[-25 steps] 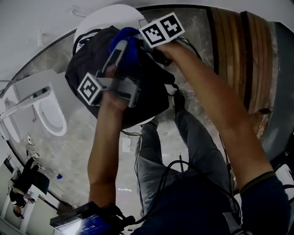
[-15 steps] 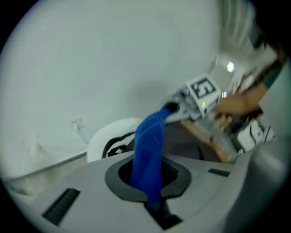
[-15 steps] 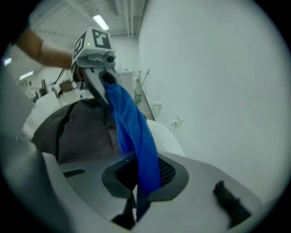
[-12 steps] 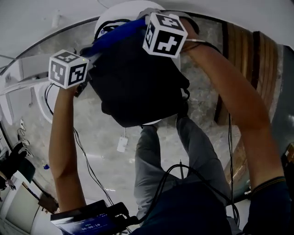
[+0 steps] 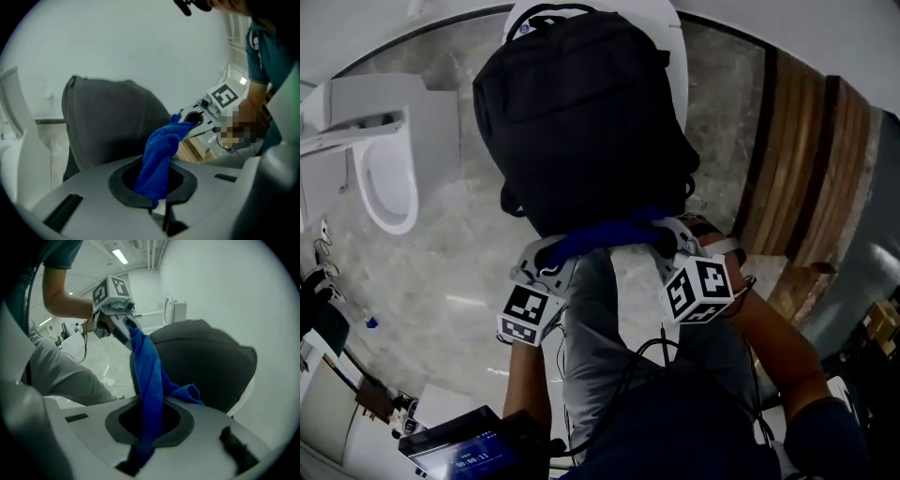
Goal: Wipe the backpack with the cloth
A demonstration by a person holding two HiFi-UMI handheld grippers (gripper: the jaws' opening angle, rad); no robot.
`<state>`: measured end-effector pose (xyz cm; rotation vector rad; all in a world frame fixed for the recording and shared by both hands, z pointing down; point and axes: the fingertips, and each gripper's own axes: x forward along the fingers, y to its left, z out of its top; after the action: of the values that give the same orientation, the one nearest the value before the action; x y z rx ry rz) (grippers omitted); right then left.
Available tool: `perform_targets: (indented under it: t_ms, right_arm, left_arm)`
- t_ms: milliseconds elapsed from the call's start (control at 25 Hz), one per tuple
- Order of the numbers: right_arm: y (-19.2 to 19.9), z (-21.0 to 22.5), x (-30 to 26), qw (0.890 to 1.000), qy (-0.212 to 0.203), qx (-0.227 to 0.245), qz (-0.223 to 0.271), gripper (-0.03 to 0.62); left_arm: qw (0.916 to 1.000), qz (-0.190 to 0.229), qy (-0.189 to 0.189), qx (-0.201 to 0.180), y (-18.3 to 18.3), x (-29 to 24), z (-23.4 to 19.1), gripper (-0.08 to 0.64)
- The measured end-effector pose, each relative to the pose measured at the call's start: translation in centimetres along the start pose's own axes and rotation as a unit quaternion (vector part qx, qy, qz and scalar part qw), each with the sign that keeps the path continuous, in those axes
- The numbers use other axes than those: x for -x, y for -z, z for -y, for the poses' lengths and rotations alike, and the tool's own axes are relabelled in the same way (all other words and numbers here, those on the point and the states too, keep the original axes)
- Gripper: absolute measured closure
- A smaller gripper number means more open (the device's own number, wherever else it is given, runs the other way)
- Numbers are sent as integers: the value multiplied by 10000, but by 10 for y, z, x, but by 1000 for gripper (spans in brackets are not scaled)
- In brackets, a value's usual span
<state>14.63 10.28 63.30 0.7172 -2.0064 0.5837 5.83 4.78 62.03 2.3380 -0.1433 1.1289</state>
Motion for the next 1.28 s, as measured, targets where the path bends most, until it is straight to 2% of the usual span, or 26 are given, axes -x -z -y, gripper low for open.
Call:
perform_targets:
  t_ms: [80,120,200,280,320,440,520,600,640,720,800,840,920,1000,1080,1160,1280]
  right_arm:
    - [29,-35,-18,9988,-313,-326,-174,568]
    - [34,-43,-21,9982,-396,-409,-168,568]
    - [14,-29,-8,9987,-303,-386,104,568]
    - [-27,21,15,9989,87,-81,461,568]
    - [-46,50,23,9982,289,164,495,568]
    - [-86,153,23,9913,790,1046,-123,568]
    - [-105,229,14,9837,1029,1336,-624,568]
    - [-119,295,-3,9821,1063,1250,-920,568]
    - [-124,321,-10,9845,1022,1062,-948,568]
    - [-122,346,-23,9951,589,195,-772,568]
    - [-108,345,-19,9968,177,-679,-387,568]
    - [-103,339,-12,9958,104,-890,-168,568]
    - [-96,316,2,9968,93,-795,76,568]
    - [-92,282,8,9988,189,-447,110,568]
    - [-90,250,16,9985,379,-349,209,568]
    - [-87,219,24,9975,435,-493,277,568]
    - [-73,175,29,9941,506,-887,361,568]
  left_arm:
    - [9988,-458,-13,143,52,-12,14,532]
    - [9983,-568,-9,125,65,-12,18,532]
    - [9989,-451,-33,-136,50,1,13,532]
    - [9970,-146,-185,-731,0,20,-12,532]
    - [9935,-67,-284,-1097,-26,26,-29,532]
    - [9752,-130,-553,-2138,-106,23,-91,532]
    - [9622,-249,-832,-2582,-165,17,-134,532]
    - [9510,-460,-1183,-2819,-217,9,-175,532]
    - [9472,-558,-1310,-2873,-239,1,-193,532]
    - [9432,-564,-1326,-2995,-277,-30,-211,532]
    - [9454,-592,-1089,-3015,-284,-65,-202,532]
    - [9443,-653,-1030,-3056,-278,-75,-194,532]
    - [9393,-776,-1122,-3149,-259,-73,-183,532]
    - [9486,-594,-1111,-2903,-240,-62,-163,532]
    - [9519,-366,-1207,-2794,-224,-51,-139,532]
    - [9561,-121,-1324,-2612,-211,-37,-117,532]
    - [9722,179,-1246,-1973,-188,-22,-83,532]
